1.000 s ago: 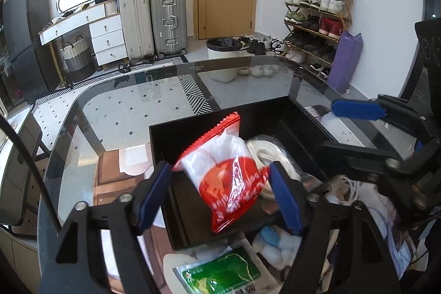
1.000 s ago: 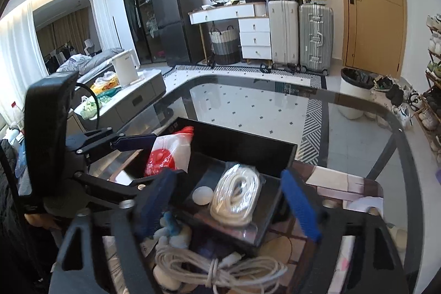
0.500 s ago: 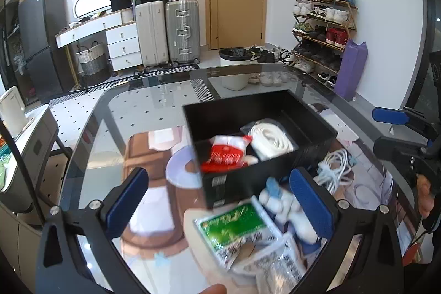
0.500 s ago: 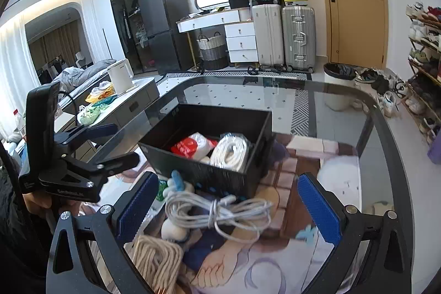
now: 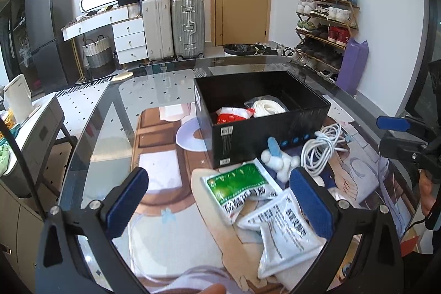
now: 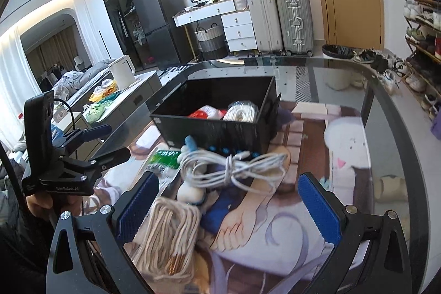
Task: Organize soft objects
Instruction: 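Withdraw both tools from the box back toward the remaining table items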
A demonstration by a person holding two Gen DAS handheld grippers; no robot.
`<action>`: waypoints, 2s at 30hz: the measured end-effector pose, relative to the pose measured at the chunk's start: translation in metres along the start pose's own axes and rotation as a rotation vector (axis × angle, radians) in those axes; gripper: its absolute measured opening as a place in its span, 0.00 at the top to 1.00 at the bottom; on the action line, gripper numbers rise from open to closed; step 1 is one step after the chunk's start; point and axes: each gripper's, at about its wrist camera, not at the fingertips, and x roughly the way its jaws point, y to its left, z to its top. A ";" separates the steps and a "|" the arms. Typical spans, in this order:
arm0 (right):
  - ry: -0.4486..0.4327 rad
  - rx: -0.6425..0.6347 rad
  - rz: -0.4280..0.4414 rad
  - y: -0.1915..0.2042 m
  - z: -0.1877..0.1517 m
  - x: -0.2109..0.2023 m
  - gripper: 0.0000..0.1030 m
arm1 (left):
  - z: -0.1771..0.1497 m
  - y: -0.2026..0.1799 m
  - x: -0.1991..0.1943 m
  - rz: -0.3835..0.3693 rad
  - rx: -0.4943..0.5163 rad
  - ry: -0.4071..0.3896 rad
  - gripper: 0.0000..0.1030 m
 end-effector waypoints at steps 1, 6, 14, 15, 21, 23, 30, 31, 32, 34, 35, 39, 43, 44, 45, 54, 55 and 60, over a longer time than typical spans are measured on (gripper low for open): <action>0.002 0.005 0.004 0.001 -0.003 -0.001 0.01 | -0.001 0.000 -0.001 0.002 0.000 0.001 0.00; 0.029 0.018 0.040 0.005 -0.019 -0.002 0.01 | -0.010 0.000 -0.005 0.010 0.001 0.009 0.00; 0.058 -0.062 0.071 0.022 -0.031 -0.001 0.01 | -0.017 -0.003 -0.010 0.022 0.019 0.008 0.00; 0.047 -0.073 0.068 0.023 -0.030 -0.002 0.01 | -0.018 -0.003 -0.010 0.023 0.019 0.006 0.00; 0.024 -0.106 0.045 0.020 -0.022 -0.003 0.01 | -0.019 -0.003 -0.011 0.025 0.020 0.005 0.00; 0.039 -0.087 0.054 0.017 -0.021 -0.001 0.01 | -0.020 -0.004 -0.010 0.020 0.024 0.011 0.00; 0.093 -0.068 0.090 0.022 -0.031 0.009 0.01 | -0.023 -0.011 -0.007 0.003 0.041 0.028 0.00; 0.114 -0.071 0.092 0.024 -0.033 0.013 0.01 | -0.024 -0.011 -0.006 0.002 0.042 0.031 0.00; 0.133 -0.075 0.089 0.027 -0.036 0.017 0.01 | -0.024 -0.012 -0.006 0.001 0.043 0.032 0.00; 0.152 -0.079 0.091 0.030 -0.039 0.023 0.01 | -0.024 -0.012 -0.005 -0.002 0.043 0.036 0.00; 0.163 -0.077 0.095 0.031 -0.041 0.026 0.01 | -0.024 -0.012 -0.005 -0.003 0.043 0.037 0.00; 0.207 -0.081 0.087 0.033 -0.046 0.037 0.01 | -0.025 -0.012 -0.005 -0.002 0.043 0.042 0.00; 0.228 -0.069 0.052 0.025 -0.048 0.041 0.01 | -0.027 -0.012 -0.002 -0.002 0.043 0.055 0.00; 0.230 -0.063 0.043 0.022 -0.047 0.042 0.01 | -0.027 -0.012 -0.001 -0.003 0.044 0.057 0.00; 0.232 -0.059 0.029 0.018 -0.047 0.042 0.01 | -0.027 -0.012 -0.001 -0.004 0.044 0.058 0.00; 0.241 -0.058 -0.082 0.003 -0.045 0.048 0.01 | -0.031 -0.015 0.005 -0.015 0.046 0.092 0.00; 0.239 -0.064 -0.084 0.003 -0.044 0.047 0.01 | -0.032 -0.017 0.007 -0.018 0.047 0.100 0.00; 0.232 -0.094 -0.074 0.003 -0.046 0.037 0.01 | -0.034 -0.020 0.013 -0.039 0.039 0.133 0.00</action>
